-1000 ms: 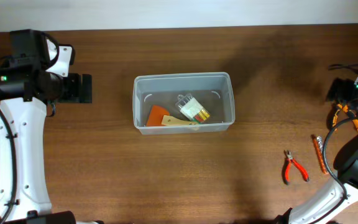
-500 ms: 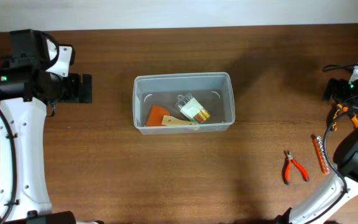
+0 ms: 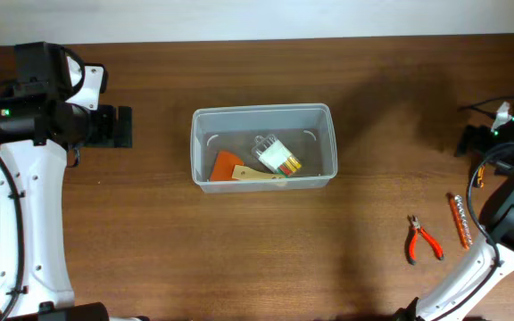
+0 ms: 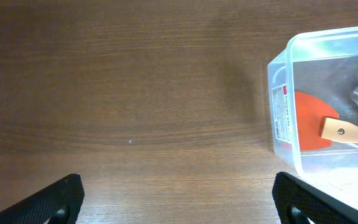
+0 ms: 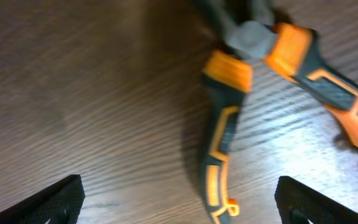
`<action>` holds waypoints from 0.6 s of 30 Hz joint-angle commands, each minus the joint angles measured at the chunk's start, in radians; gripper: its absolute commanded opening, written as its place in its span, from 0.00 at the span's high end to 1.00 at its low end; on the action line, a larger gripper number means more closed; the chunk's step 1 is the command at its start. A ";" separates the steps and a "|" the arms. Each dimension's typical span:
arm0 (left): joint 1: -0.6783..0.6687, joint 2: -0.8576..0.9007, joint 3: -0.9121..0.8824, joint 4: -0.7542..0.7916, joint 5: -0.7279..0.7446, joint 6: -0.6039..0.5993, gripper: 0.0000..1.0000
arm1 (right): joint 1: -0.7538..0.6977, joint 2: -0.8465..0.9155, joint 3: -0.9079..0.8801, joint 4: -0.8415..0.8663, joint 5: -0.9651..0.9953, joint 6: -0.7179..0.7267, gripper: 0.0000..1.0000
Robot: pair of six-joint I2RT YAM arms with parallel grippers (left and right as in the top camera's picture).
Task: Pack container
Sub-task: 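Position the right gripper above the orange-black pliers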
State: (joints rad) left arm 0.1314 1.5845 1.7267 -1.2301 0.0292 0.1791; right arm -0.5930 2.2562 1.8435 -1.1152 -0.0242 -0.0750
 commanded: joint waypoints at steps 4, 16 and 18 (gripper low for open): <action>0.002 0.007 0.015 0.002 0.000 -0.005 0.01 | -0.055 0.028 -0.002 -0.003 0.006 0.002 0.01; 0.002 0.007 0.015 0.002 0.000 -0.005 0.01 | -0.053 0.040 -0.002 0.028 0.010 0.006 0.01; 0.002 0.007 0.015 0.002 0.000 -0.005 0.01 | -0.049 0.042 -0.002 0.031 0.011 0.007 0.01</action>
State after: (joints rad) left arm 0.1314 1.5845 1.7267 -1.2301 0.0288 0.1791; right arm -0.6483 2.2715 1.8435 -1.0897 -0.0242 -0.0776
